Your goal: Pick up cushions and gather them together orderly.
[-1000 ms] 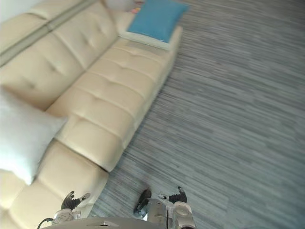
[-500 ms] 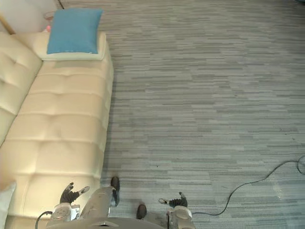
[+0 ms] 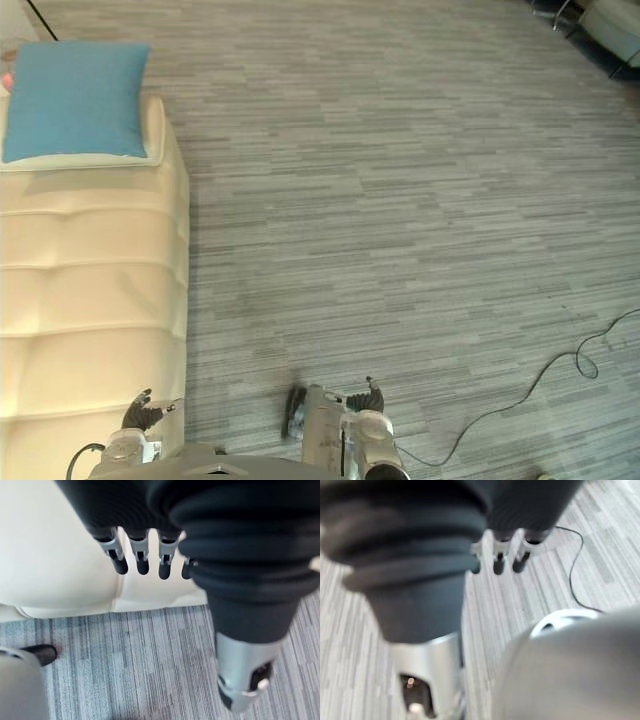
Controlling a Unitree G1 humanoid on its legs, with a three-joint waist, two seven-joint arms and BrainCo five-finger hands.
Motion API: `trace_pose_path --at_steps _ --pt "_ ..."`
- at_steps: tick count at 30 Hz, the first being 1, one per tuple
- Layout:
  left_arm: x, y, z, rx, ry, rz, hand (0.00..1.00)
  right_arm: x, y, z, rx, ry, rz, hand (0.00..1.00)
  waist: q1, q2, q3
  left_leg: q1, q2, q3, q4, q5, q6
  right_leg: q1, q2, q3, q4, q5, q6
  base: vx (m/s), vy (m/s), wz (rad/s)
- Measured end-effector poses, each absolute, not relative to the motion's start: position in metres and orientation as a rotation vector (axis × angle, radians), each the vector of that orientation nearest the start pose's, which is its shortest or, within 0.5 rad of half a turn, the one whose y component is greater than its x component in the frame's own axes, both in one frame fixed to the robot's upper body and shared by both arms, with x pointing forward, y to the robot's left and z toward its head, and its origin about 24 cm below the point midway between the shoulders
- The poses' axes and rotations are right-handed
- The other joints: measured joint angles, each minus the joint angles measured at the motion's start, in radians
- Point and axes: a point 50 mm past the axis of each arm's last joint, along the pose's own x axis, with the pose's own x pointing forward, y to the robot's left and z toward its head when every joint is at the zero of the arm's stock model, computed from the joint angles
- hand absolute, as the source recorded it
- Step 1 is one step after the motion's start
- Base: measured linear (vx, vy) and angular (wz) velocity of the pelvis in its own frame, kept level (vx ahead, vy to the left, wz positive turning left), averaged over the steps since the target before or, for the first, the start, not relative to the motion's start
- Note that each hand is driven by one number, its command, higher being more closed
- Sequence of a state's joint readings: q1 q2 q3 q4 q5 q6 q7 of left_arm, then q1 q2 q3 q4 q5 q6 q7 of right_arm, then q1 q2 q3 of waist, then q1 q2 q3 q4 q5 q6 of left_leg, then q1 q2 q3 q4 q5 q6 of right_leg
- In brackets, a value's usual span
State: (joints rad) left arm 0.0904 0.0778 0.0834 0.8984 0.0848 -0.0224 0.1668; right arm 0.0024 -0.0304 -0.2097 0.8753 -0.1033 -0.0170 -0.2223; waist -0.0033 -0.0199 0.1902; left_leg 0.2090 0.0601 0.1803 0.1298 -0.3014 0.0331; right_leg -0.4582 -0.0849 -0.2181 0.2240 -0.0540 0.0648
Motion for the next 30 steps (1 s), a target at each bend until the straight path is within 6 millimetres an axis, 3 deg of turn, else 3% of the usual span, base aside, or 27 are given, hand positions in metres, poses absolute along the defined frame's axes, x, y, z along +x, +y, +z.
trace_pose_path --at_steps 1,2,3,4,5,6,7,9,10,12,14,16,17,18,19,20,22,23,24,25,26,28,30 --pt "0.122 0.202 -0.145 0.191 0.958 0.244 0.00 0.155 -0.204 -0.131 -0.130 0.863 -0.373 0.00 -0.002 -0.003 0.002 0.017 -0.001 -0.010 -0.003 -0.006 -0.020 0.006 0.001 0.014 -0.036 0.037 -0.004 0.76 -0.275 0.49" --pt "0.118 0.196 -0.148 0.184 0.981 0.234 0.00 0.156 -0.210 -0.130 -0.141 0.858 -0.382 0.00 -0.007 0.005 -0.006 0.048 0.026 -0.049 0.032 -0.028 -0.058 0.003 0.006 0.035 0.042 0.191 -0.071 0.64 -0.241 0.34" --pt "0.118 0.190 -0.149 0.167 0.983 0.231 0.00 0.160 -0.213 -0.128 -0.148 0.845 -0.389 0.00 -0.005 0.038 0.002 0.035 0.054 -0.071 0.098 -0.020 -0.074 -0.004 0.018 0.016 0.117 0.128 -0.089 0.63 -0.245 0.31" --pt "0.118 0.188 -0.149 0.154 0.982 0.236 0.00 0.160 -0.216 -0.127 -0.150 0.842 -0.397 0.00 -0.005 0.049 0.005 0.019 0.067 -0.075 0.153 -0.006 -0.097 0.003 0.023 0.008 0.143 0.105 -0.096 0.48 -0.188 0.14" --pt "0.120 0.186 -0.149 0.132 0.975 0.252 0.00 0.159 -0.219 -0.127 -0.145 0.844 -0.412 0.00 0.000 0.058 0.005 -0.036 0.085 -0.087 0.287 0.050 -0.115 0.018 0.025 -0.008 0.175 0.061 -0.098 0.62 -0.246 0.20" --pt "0.120 0.185 -0.148 0.110 0.971 0.271 0.00 0.159 -0.220 -0.126 -0.147 0.838 -0.413 0.00 0.000 0.069 0.011 -0.106 0.108 -0.104 0.468 0.144 -0.112 0.066 0.032 -0.018 0.178 0.018 -0.106 0.78 -0.277 0.21" --pt "0.123 0.182 -0.147 0.083 0.959 0.283 0.00 0.159 -0.220 -0.126 -0.152 0.838 -0.410 0.00 0.008 0.099 0.024 -0.209 0.170 -0.088 0.753 0.212 -0.123 0.161 0.066 -0.031 0.143 -0.018 -0.120 0.65 -0.201 0.13" --pt "0.129 0.181 -0.143 0.077 0.924 0.286 0.00 0.158 -0.211 -0.128 -0.123 0.848 -0.400 0.00 0.036 0.097 0.031 -0.308 0.211 -0.018 0.961 0.132 -0.106 0.280 0.090 -0.025 0.091 -0.048 -0.133 0.57 -0.116 -0.11" --pt "0.132 0.181 -0.141 0.074 0.908 0.285 0.00 0.158 -0.208 -0.129 -0.106 0.856 -0.400 0.00 0.043 0.086 0.031 -0.349 0.205 0.012 0.968 0.104 -0.100 0.338 0.089 -0.018 0.055 -0.055 -0.130 0.61 -0.086 -0.15" --pt "0.137 0.179 -0.138 0.062 0.880 0.286 0.00 0.159 -0.203 -0.129 -0.093 0.856 -0.394 0.00 0.062 0.080 0.031 -0.453 0.187 0.064 0.884 0.053 -0.074 0.426 0.087 -0.005 -0.027 -0.061 -0.124 0.47 -0.021 -0.09" --pt "0.140 0.178 -0.136 0.051 0.859 0.287 0.00 0.161 -0.205 -0.129 -0.083 0.856 -0.408 0.00 0.071 0.080 0.030 -0.527 0.115 0.078 0.563 0.035 -0.073 0.500 0.063 0.005 -0.101 -0.065 -0.094 0.47 0.093 -0.11" --pt "0.139 0.175 -0.136 0.045 0.863 0.284 0.00 0.157 -0.211 -0.131 -0.096 0.877 -0.420 0.00 0.088 0.091 0.021 -0.528 0.063 0.081 0.188 0.139 -0.096 0.548 0.038 0.017 -0.148 -0.093 -0.057 0.45 0.190 -0.19" --pt "0.138 0.175 -0.137 0.042 0.867 0.286 0.00 0.152 -0.214 -0.134 -0.105 0.902 -0.423 0.00 0.101 0.098 0.014 -0.522 0.058 0.083 0.119 0.251 -0.091 0.576 0.035 0.022 -0.168 -0.109 -0.035 0.34 0.183 -0.19" --pt "0.136 0.176 -0.138 0.046 0.872 0.286 0.00 0.148 -0.214 -0.136 -0.107 0.919 -0.423 0.00 0.107 0.094 0.006 -0.512 0.050 0.085 0.117 0.294 -0.074 0.589 0.027 0.028 -0.172 -0.118 -0.029 0.51 0.247 -0.06" --pt "0.135 0.183 -0.138 0.063 0.875 0.294 0.00 0.141 -0.210 -0.140 -0.099 0.948 -0.417 0.00 0.106 0.060 -0.025 -0.510 -0.003 0.078 0.151 0.261 -0.005 0.611 -0.017 0.027 -0.156 -0.152 -0.024 0.55 0.217 0.07" --pt "0.134 0.185 -0.138 0.070 0.878 0.295 0.00 0.137 -0.209 -0.142 -0.101 0.960 -0.414 0.00 0.101 0.044 -0.034 -0.519 -0.018 0.069 0.198 0.215 0.022 0.592 -0.035 0.027 -0.077 -0.164 -0.011 0.67 0.246 0.14" --pt "0.134 0.186 -0.139 0.073 0.883 0.295 0.00 0.135 -0.209 -0.142 -0.106 0.966 -0.413 0.00 0.099 0.041 -0.034 -0.496 -0.018 0.068 0.246 0.155 0.031 0.503 -0.065 0.045 0.185 -0.171 0.019 0.47 0.185 0.15" --pt "0.133 0.189 -0.141 0.095 0.899 0.283 0.00 0.132 -0.206 -0.144 -0.101 0.979 -0.408 0.00 0.081 0.018 -0.033 -0.441 -0.038 0.059 0.251 0.118 0.041 0.387 -0.112 0.069 0.508 -0.119 0.110 0.51 0.185 0.44" --pt "0.131 0.193 -0.142 0.123 0.917 0.271 0.00 0.129 -0.204 -0.146 -0.096 0.988 -0.407 0.00 0.063 0.003 -0.033 -0.393 -0.053 0.040 0.248 0.096 0.046 0.333 -0.126 0.076 0.680 -0.110 0.123 0.61 0.165 0.56" --pt "0.129 0.195 -0.143 0.133 0.928 0.268 0.00 0.129 -0.203 -0.146 -0.088 0.985 -0.407 0.00 0.057 0.002 -0.032 -0.360 -0.055 0.034 0.242 0.088 0.051 0.306 -0.133 0.070 0.755 -0.118 0.108 0.61 0.097 0.48" --pt "0.127 0.197 -0.145 0.142 0.944 0.267 0.00 0.131 -0.204 -0.144 -0.099 0.970 -0.401 0.00 0.055 0.005 -0.027 -0.277 -0.064 0.018 0.195 0.087 0.052 0.257 -0.142 0.034 0.826 -0.141 0.068 0.58 0.051 0.35" --pt "0.124 0.196 -0.146 0.143 0.965 0.266 0.00 0.133 -0.204 -0.143 -0.103 0.959 -0.397 0.00 0.053 0.007 -0.025 -0.177 -0.064 -0.008 0.114 0.088 0.051 0.222 -0.136 -0.033 0.776 -0.180 0.023 0.45 -0.005 0.40" --pt "0.123 0.193 -0.147 0.140 0.972 0.256 0.00 0.135 -0.204 -0.142 -0.103 0.947 -0.394 0.00 0.046 0.007 -0.025 -0.127 -0.064 -0.051 0.067 0.087 0.051 0.172 -0.113 -0.060 0.618 -0.206 0.008 0.38 -0.066 0.59"
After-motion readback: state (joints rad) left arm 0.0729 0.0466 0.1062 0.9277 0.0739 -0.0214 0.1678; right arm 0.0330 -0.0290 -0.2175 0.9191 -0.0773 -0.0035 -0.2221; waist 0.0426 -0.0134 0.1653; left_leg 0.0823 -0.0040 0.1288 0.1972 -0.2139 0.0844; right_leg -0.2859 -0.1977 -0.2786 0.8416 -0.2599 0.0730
